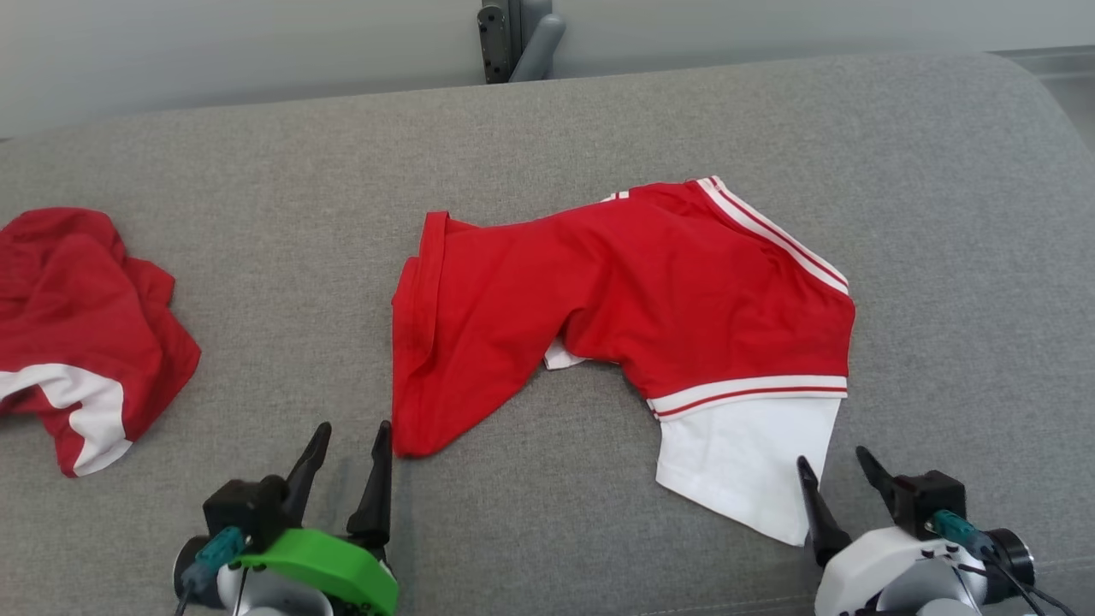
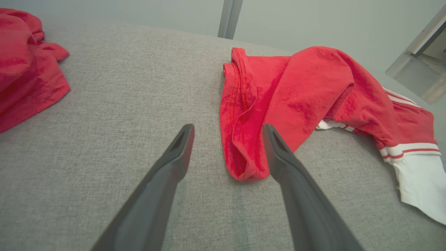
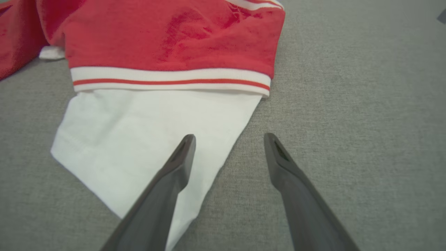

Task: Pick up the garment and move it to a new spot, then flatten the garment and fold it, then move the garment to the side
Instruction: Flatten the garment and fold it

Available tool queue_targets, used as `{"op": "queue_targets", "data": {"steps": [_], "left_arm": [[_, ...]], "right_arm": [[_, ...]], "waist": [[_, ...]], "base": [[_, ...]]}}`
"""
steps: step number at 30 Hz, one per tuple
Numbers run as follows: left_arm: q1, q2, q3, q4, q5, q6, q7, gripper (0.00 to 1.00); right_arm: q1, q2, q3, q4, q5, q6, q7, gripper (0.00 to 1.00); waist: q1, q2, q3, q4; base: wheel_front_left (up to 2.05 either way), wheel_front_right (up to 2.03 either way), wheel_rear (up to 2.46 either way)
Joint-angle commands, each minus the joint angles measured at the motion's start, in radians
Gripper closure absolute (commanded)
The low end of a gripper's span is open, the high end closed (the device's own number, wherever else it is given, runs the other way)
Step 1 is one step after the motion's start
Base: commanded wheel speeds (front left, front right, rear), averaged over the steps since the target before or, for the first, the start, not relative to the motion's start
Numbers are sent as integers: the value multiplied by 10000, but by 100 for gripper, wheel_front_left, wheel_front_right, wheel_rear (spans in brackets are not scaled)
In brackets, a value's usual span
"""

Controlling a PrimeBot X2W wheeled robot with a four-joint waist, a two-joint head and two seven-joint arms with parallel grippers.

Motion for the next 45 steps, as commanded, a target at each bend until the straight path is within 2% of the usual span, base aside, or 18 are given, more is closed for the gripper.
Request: {"op": "queue_targets", "data": {"steps": [1,7,13,16,21,22,23,26,31,36,39,41,43,45], "left_arm": [[-258,69,-41,5,-40,-29,122,0],[-839,16,-311,230,-291,38,1064,0],[-966,-7,-398,561,-512,129,1782,0],[-998,30,-410,626,-538,232,1941,0],[-1066,-33,-555,849,-788,154,2181,0],[-1105,-45,-615,918,-835,135,2247,61],[-1144,-26,-681,968,-871,98,2259,100],[-1234,2,-775,1038,-965,63,2210,100],[-1680,-41,-785,411,-2056,-23,2597,100],[-2831,914,-831,-1810,-3281,-26,3890,100],[-4038,1547,-691,-3026,-3976,-28,5004,100],[-5074,1793,-481,-3491,-4485,-28,5816,100],[-6296,1861,-286,-3569,-4932,175,6608,100],[-7601,1983,-169,-3169,-4914,403,7104,100]], "right_arm": [[-134,16,113,67,103,-11,160,0],[-431,74,775,260,496,-9,1362,0],[-300,83,1487,121,910,32,2083,0],[-204,61,1746,-2,1065,37,2343,0],[-21,53,2222,-79,1513,57,2899,0],[-47,34,2384,-113,1625,58,2957,64],[-82,53,2506,-151,1893,58,2997,100],[-120,-227,2904,-181,2257,60,3242,100],[-683,-727,2236,-1419,4225,-12,3115,100],[-1937,-1792,1173,-4066,6340,-6,3808,100],[-3307,-2282,-20,-5125,7164,-4,4506,100],[-4502,-2314,-762,-5407,7528,-4,5182,100],[-5889,-2243,-1446,-5243,7442,-6,5920,100],[-7522,-1941,-1943,-4580,6907,-4,6510,100]], "waist": [[0,-1,253,-40],[0,-1,645,-166],[0,-1,852,-317],[0,-1,932,-343],[0,-1,1020,-343],[0,-1,1024,-345],[0,-1,1024,-352],[0,-1,999,-371],[0,-1,1178,-423],[0,-1,2028,-460],[0,-1,2679,-344],[0,-1,3177,-205],[0,-1,3692,-42],[0,-1,4122,79]], "base": [[0,0,0],[0,0,0],[0,0,0],[0,0,0],[0,0,0],[0,0,0],[0,0,0],[0,0,0],[0,0,0],[0,0,0],[0,0,0],[0,0,0],[0,0,0],[0,0,0]]}}
